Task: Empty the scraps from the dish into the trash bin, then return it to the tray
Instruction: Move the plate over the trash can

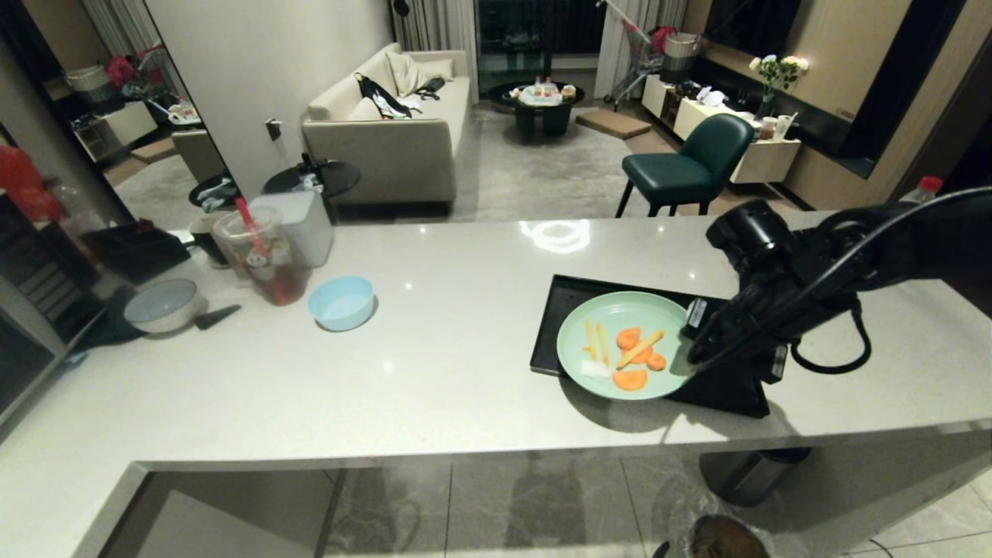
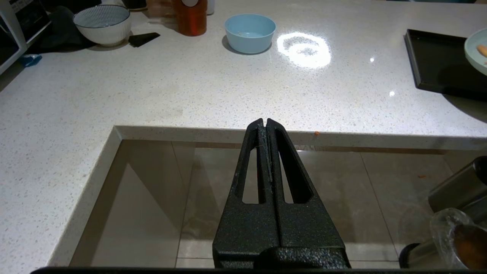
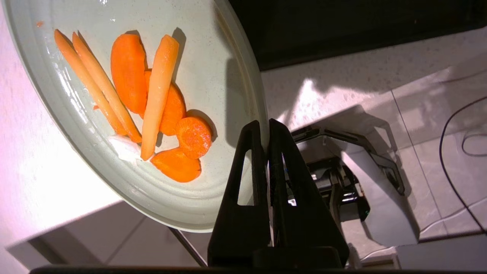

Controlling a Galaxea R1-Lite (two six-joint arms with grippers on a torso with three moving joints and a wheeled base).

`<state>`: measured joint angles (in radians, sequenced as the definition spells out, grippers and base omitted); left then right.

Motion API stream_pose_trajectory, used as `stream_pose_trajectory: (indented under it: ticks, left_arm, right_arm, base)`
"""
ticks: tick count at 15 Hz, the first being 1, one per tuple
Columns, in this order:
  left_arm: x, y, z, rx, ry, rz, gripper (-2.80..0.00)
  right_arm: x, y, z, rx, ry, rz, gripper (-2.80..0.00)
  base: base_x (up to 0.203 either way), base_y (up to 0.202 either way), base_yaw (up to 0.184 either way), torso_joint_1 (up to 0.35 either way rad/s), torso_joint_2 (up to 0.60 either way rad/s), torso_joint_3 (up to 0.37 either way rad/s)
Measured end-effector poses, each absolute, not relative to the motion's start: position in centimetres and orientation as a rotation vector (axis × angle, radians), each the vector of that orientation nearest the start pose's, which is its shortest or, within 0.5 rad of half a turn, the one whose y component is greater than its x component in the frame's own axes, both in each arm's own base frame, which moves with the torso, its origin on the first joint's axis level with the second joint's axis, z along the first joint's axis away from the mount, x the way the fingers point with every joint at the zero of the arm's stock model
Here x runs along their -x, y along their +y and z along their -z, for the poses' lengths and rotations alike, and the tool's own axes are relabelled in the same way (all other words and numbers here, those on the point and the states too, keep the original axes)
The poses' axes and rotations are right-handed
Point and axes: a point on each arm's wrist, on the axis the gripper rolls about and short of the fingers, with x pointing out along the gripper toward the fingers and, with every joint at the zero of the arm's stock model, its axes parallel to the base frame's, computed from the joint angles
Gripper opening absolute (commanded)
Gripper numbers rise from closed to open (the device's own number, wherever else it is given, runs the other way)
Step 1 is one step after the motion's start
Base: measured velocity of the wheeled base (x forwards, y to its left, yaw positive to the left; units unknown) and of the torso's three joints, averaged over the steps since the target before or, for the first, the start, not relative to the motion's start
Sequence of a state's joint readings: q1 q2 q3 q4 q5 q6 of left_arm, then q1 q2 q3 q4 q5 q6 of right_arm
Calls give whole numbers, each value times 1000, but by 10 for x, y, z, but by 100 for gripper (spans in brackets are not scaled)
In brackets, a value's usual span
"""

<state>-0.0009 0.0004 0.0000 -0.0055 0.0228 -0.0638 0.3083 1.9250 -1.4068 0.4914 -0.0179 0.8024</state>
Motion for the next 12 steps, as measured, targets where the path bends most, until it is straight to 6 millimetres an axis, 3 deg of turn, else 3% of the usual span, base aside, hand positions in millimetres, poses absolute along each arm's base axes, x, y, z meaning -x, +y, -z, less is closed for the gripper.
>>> stream_pose_trajectory:
  ticks: [7, 12]
  left_arm:
    - [23, 1, -76, 63, -6, -22, -280]
    - [23, 1, -76, 63, -6, -22, -280]
  right_arm:
    - [-248, 85, -170, -484, 1029, -41, -280]
    - [-199, 73, -160, -467, 1078, -59, -280]
  base:
    - [0, 0, 0, 0, 0, 0]
    - [0, 0, 0, 0, 0, 0]
